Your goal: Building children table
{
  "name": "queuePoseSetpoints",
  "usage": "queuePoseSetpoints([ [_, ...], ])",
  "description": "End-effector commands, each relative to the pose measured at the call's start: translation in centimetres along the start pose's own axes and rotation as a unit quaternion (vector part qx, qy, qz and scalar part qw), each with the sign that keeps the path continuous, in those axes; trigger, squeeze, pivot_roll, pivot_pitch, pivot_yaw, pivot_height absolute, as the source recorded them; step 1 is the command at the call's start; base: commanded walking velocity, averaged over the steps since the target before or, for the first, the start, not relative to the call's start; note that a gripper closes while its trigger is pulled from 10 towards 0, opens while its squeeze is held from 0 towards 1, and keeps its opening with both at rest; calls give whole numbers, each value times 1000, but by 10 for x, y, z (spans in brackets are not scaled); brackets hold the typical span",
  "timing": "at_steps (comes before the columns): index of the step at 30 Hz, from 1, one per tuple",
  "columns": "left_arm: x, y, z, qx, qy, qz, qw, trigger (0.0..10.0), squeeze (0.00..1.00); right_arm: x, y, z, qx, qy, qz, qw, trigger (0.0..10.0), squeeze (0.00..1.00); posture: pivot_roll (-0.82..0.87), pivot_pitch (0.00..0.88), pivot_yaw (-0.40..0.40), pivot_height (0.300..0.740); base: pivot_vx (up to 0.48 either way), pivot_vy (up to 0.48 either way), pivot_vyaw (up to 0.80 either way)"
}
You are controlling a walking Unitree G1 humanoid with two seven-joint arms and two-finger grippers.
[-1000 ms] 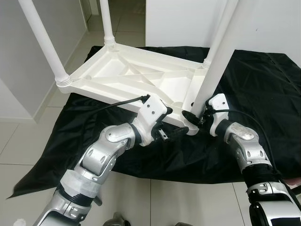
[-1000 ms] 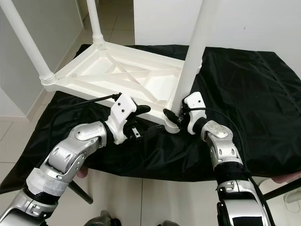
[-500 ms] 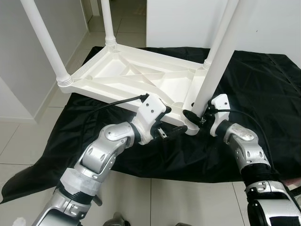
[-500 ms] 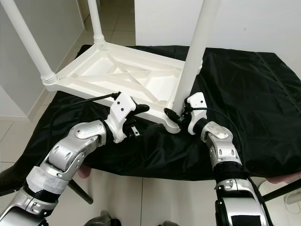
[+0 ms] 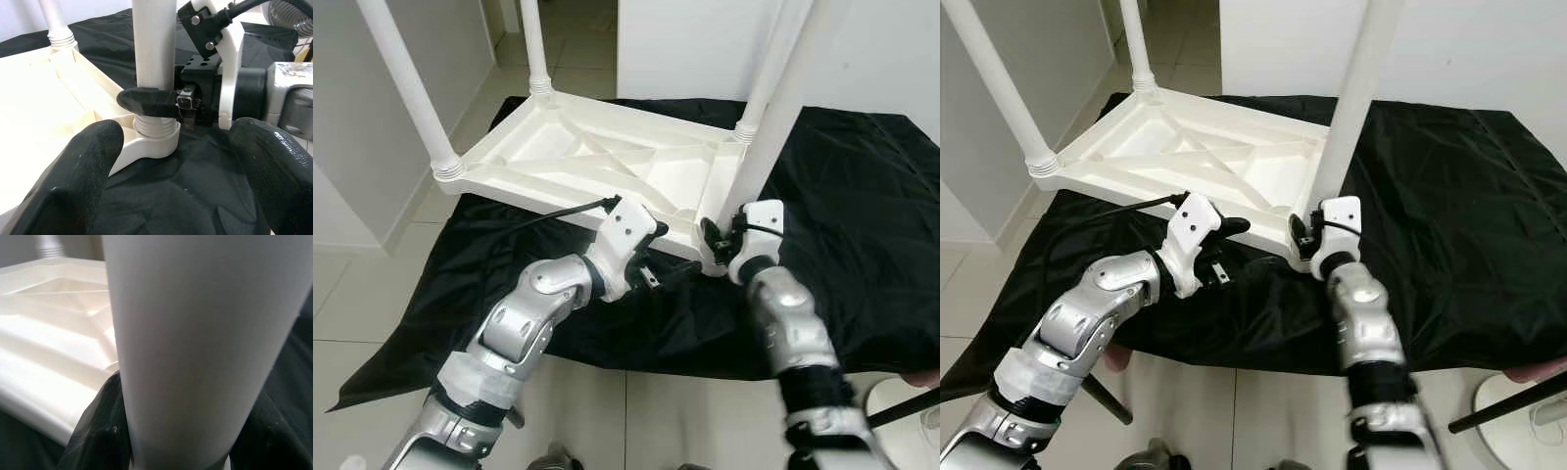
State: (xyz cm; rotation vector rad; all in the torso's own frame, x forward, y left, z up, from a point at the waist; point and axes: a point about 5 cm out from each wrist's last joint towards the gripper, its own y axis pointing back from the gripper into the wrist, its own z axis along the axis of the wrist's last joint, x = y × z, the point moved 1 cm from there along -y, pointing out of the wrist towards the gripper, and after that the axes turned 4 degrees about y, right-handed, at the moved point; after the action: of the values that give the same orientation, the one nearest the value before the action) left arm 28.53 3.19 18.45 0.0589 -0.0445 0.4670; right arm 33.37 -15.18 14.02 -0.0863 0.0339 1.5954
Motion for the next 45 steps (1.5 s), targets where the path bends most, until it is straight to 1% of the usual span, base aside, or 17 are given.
queuePoseSetpoints([
  [1, 2, 2, -2, 3, -5, 11, 1000, 10000, 0, -2, 8, -12, 33, -5, -64, 997, 10000, 0, -6, 0, 8, 740, 0, 0, 0],
  [5, 4, 2, -1, 1, -4, 13, 1000, 10000, 0, 11, 12, -5, 23, -24, -82, 996, 10000, 0, -8, 0, 11, 740, 0, 0, 0],
  [12, 4, 3, -1, 3, -7, 12, 1000, 10000, 0, 6, 13, -1, 14, -16, -88, 996, 10000, 0, -10, 0, 11, 740, 0, 0, 0],
  [13, 4, 3, -1, 2, -8, 13, 1000, 10000, 0, 4, 13, 1, 6, -21, -87, 996, 10000, 1000, -10, 0, 11, 740, 0, 0, 0],
  [21, 2, 2, -2, 1, -7, 13, 1000, 10000, 0, -1, 16, 8, -30, -26, -65, 997, 10000, 1000, -13, 0, 8, 740, 0, 0, 0],
  [24, 1, 3, -3, 2, -6, 12, 1000, 10000, 0, -10, 16, 9, -40, -18, -48, 998, 10000, 1000, -13, 0, 9, 740, 0, 0, 0],
  [25, 0, 3, -3, 3, -6, 10, 1000, 10000, 0, -15, 15, 7, -39, -18, -22, 999, 10000, 0, -15, 0, 11, 740, 0, 0, 0],
  [26, 0, 3, -3, 3, -6, 10, 1000, 10000, 0, -15, 15, 7, -39, -18, -22, 999, 10000, 0, -15, 0, 11, 740, 0, 0, 0],
  [28, -2, 4, -5, 7, -4, 3, 1000, 10000, 0, -21, 14, 6, -40, -5, 46, 998, 10000, 0, -17, 0, 17, 740, 0, 0, 0],
  [31, -3, 4, -5, 8, -4, -1, 1000, 10000, 0, -23, 13, 6, -41, -1, 78, 996, 10000, 0, -21, 0, 25, 740, 0, 0, 0],
  [32, -5, 4, -6, 8, -4, -8, 1000, 10000, 0, -25, 11, 5, -41, 9, 115, 992, 10000, 0, -25, 0, 33, 740, 0, 0, 0],
  [33, -5, 4, -6, 8, -4, -8, 1000, 10000, 0, -25, 11, 5, -41, 9, 115, 992, 10000, 0, -25, 0, 33, 740, 0, 0, 0],
  [35, -9, 2, -5, 9, 5, -27, 1000, 10000, 0, -27, 8, 3, -36, 39, 187, 981, 10000, 0, -29, 0, 41, 740, 0, 0, 0],
  [36, -9, 2, -5, 9, 5, -27, 1000, 10000, 0, -27, 8, 3, -36, 39, 187, 981, 10000, 0, -29, 0, 41, 740, 0, 0, 0],
  [37, -10, 2, -5, 9, 8, -35, 999, 10000, 0, -26, 6, 2, -33, 48, 214, 975, 10000, 0, -30, 0, 43, 740, 0, 0, 0],
  [40, -10, 2, -5, 9, 8, -35, 999, 10000, 0, -26, 6, 2, -33, 48, 214, 975, 10000, 0, -30, 0, 43, 740, 0, 0, 0],
  [45, -11, 0, -5, 14, 4, -46, 999, 10000, 0, -22, -4, 1, -26, 74, 265, 961, 10000, 0, -28, 0, 46, 740, 0, 0, 0],
])
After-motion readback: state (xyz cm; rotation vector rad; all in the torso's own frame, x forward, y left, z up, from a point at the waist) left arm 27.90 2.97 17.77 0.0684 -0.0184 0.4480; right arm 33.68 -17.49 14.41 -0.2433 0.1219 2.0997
